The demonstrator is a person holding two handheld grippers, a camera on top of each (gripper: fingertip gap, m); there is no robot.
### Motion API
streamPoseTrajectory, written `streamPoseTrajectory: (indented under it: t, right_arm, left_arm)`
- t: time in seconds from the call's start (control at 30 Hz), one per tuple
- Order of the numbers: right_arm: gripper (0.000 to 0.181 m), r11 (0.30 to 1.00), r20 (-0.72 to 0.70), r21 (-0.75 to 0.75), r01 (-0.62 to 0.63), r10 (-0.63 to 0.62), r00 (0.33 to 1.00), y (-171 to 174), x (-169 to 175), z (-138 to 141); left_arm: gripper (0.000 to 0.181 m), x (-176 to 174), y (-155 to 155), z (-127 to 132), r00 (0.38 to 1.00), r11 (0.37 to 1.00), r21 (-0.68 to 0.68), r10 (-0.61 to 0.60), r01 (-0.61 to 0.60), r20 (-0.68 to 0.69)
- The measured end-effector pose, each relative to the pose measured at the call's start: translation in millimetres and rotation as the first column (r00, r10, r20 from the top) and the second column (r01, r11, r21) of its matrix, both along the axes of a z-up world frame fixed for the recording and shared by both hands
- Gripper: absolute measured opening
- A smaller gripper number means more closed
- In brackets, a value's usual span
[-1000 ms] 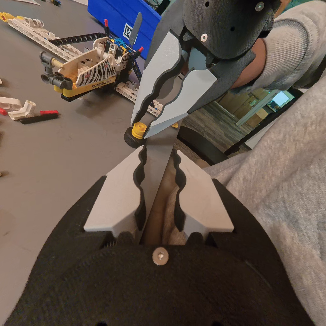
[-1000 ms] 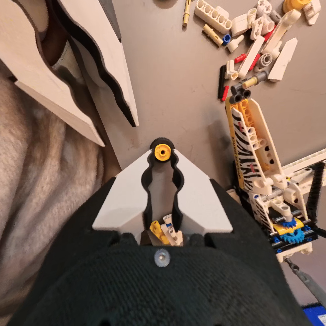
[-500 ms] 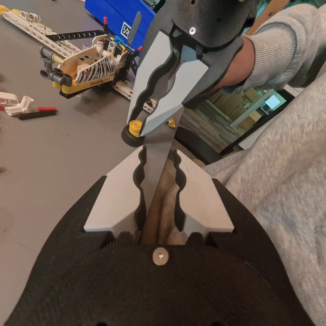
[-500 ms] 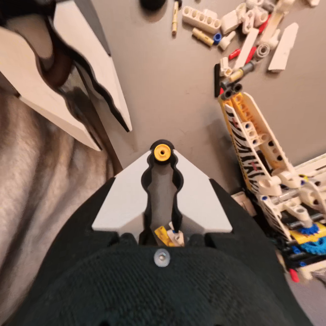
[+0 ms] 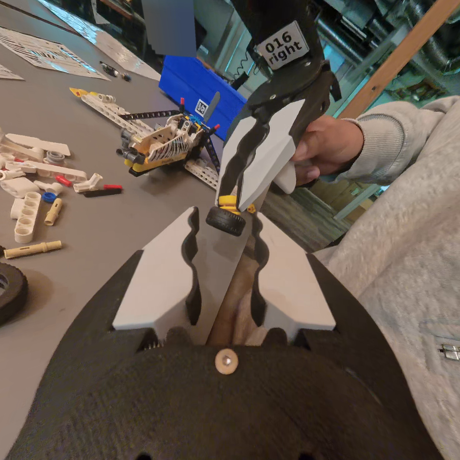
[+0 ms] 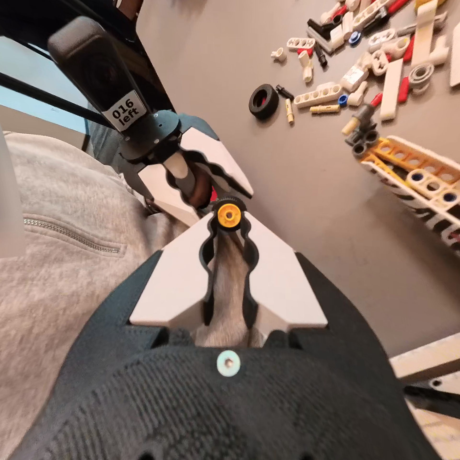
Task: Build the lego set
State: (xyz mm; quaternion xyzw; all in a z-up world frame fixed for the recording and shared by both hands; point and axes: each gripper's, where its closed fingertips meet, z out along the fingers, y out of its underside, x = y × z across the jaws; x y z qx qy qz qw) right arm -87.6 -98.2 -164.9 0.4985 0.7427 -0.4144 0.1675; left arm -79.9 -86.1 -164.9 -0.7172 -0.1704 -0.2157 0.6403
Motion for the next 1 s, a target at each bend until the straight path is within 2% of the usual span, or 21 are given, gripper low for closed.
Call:
streamPoseTrajectory:
  t: [0.07, 0.17, 0.27, 0.4, 0.63, 0.8, 0.9, 1.0]
  right_arm:
    - [0.016, 1.000, 0.015, -0.010, -0.001, 0.001, 1.000, -0.3, 3.9, -1.0]
    - [0.016, 1.000, 0.020, 0.015, -0.008, 0.008, 1.000, 1.7, 8.5, -4.6]
    - [0.016, 1.000, 0.015, 0.012, 0.020, -0.020, 1.000, 4.6, 7.1, -2.9]
    - [0.016, 0.996, -0.016, 0.065, 0.059, -0.058, 0.998, 18.3, 2.3, -8.3]
    - [0.016, 0.966, -0.110, 0.256, -0.030, 0.060, 0.992, 19.8, 9.7, -26.7]
    - [0.016, 0.960, -0.124, 0.277, -0.037, 0.074, 0.989, 20.3, 8.2, -25.8]
    - [0.016, 0.962, -0.128, 0.271, -0.037, 0.074, 0.989, 19.2, 7.4, -25.0]
    - [0.016, 0.961, -0.132, 0.273, -0.044, 0.083, 0.988, 16.6, 7.2, -25.0]
  left_arm:
    - [0.030, 5.6, 1.8, -2.6, 0.999, 1.000, -0.019, -0.020, 0.020, -0.038]
    - [0.030, 10.3, 3.9, -7.5, 0.995, 0.998, -0.057, -0.032, 0.026, -0.092]
    - [0.030, 6.9, 3.6, -22.5, 0.990, 0.987, -0.159, -0.022, 0.000, -0.136]
    - [0.030, -0.5, 1.9, -24.1, 0.991, 0.984, -0.174, 0.020, -0.043, -0.130]
    - [0.030, -6.9, -1.5, -29.7, 0.993, 0.973, -0.221, 0.044, -0.069, -0.113]
    - [0.052, -9.8, -5.9, -26.6, 0.992, 0.969, -0.237, 0.047, -0.074, -0.117]
    - [0.053, -15.0, -13.0, -19.2, 0.990, 0.970, -0.229, 0.052, -0.081, -0.130]
    - [0.052, -8.2, -16.9, -20.6, 0.993, 0.967, -0.253, -0.011, -0.019, -0.118]
